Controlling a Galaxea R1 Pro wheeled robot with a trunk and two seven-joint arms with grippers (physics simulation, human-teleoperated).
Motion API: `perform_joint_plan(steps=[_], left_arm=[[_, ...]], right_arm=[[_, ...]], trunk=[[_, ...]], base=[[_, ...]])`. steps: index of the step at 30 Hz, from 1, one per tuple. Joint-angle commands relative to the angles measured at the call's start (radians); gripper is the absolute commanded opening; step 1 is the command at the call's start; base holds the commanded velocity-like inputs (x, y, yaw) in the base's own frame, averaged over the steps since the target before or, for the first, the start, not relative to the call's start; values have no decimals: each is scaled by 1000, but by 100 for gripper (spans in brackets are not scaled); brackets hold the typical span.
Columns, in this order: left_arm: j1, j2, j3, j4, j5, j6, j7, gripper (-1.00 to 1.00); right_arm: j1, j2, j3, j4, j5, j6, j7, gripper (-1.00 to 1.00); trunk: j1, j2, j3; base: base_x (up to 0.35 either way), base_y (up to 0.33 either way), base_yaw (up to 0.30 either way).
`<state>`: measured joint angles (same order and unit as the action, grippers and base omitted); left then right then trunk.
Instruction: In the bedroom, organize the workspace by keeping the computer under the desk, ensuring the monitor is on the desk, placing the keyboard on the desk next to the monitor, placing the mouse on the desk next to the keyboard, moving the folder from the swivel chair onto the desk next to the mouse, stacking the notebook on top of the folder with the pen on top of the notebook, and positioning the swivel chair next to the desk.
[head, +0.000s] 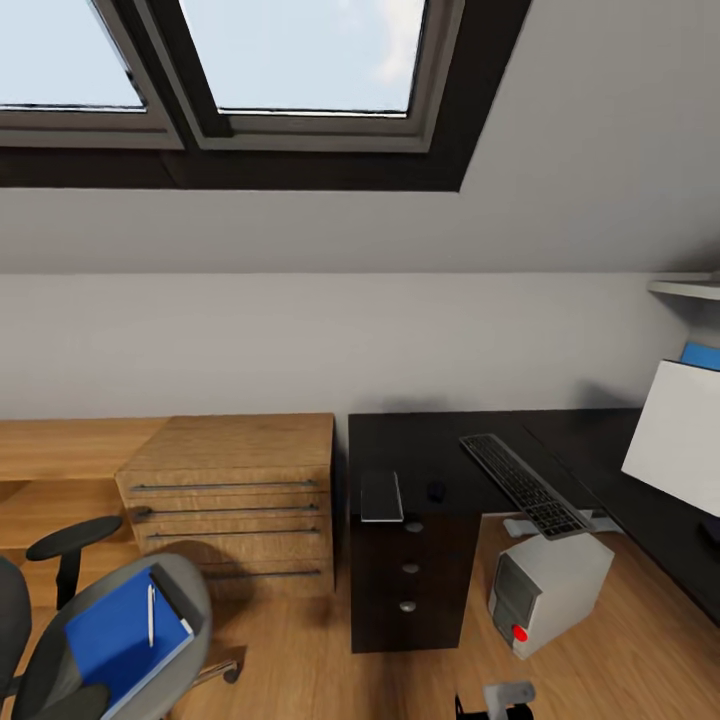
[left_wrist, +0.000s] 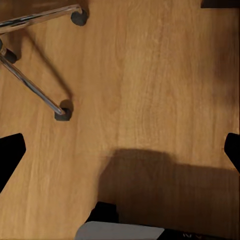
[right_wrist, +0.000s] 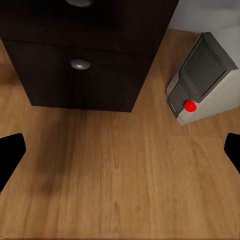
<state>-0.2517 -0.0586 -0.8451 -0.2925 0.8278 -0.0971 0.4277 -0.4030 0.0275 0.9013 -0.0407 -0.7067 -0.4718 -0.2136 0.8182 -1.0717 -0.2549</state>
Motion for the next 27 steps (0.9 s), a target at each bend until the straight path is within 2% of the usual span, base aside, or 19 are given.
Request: perform_joint_plan(steps=[1,6,9,20,27], left_arm=[[-1,-1,-8,9,10,-12,-17,100],[-1,-4,-9,22,5,-23,-55,100],[-1,-4,-8,24,5,-25,-58,100],[0,-1,-6,27,8,-25,-60,100],[-1,-1,-7,27,8,-25,-60,100]], right_arm=[[4,1,8,1,-4,-13,-6,100],[12,2,7,4,-5,-38,-7,100],[13,2,7,4,-5,-39,-8,100],[13,8,7,4,-5,-39,-7,100],[13,8,8,4,-5,-39,-7,100]], trunk=[[0,-1,-1],[0,-1,-1],[0,-1,-1],[0,-1,-6],[0,-1,-11]], base=[[0,0,0],[0,0,0],[0,0,0],[-27,-294,182],[-177,-248,151]])
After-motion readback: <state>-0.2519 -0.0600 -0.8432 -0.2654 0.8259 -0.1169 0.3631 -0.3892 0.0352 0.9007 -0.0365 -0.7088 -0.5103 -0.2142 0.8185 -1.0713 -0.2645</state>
